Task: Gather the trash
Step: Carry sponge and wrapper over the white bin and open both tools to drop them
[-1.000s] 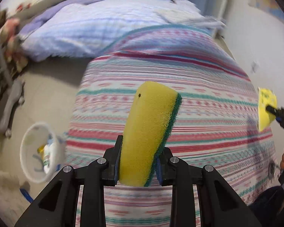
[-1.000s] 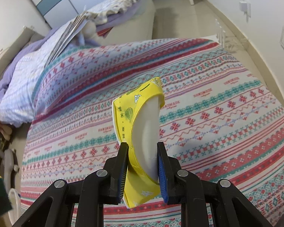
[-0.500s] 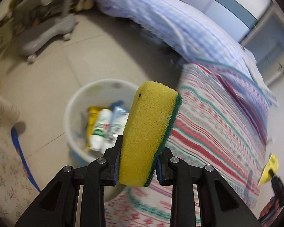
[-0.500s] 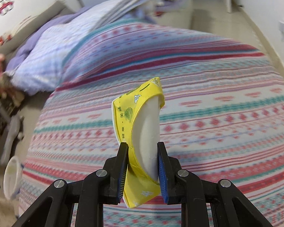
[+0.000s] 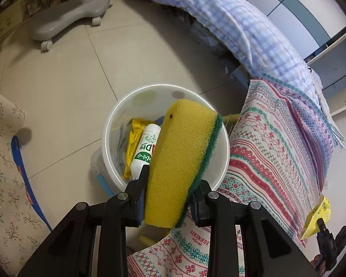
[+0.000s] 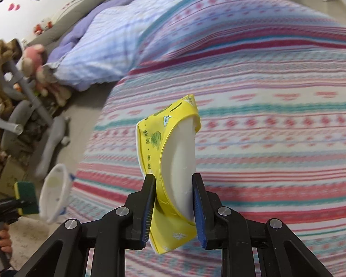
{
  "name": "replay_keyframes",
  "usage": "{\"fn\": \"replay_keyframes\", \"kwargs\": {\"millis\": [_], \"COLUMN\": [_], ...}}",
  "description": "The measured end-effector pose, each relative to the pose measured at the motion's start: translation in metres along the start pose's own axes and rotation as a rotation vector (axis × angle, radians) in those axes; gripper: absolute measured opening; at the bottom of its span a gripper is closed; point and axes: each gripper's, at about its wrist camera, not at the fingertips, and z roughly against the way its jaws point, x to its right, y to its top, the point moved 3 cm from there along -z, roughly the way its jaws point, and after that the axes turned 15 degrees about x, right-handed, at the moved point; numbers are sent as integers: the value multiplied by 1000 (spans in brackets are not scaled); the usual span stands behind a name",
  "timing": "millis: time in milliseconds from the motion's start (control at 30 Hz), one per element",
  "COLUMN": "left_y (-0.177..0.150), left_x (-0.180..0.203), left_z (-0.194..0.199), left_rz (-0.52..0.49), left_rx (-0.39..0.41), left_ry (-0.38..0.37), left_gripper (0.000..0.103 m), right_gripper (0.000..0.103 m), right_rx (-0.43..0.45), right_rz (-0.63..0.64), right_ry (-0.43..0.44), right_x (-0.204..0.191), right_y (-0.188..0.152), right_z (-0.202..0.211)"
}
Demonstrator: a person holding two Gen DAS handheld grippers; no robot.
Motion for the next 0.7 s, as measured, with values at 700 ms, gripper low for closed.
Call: {"fn": "replay_keyframes", "kwargs": {"millis": [700], "left_y": [13], "left_x": [-24], "left_z": [-37], "left_rz": [-31], "left_rx": [-20], "left_ry": [102], "left_gripper": [64], "right_gripper": [28], "right_rx": [-120], "right_rz": [-13], "right_ry": [261], "right_x": [-184], "right_y": [-69], "right_z": [-98]}}
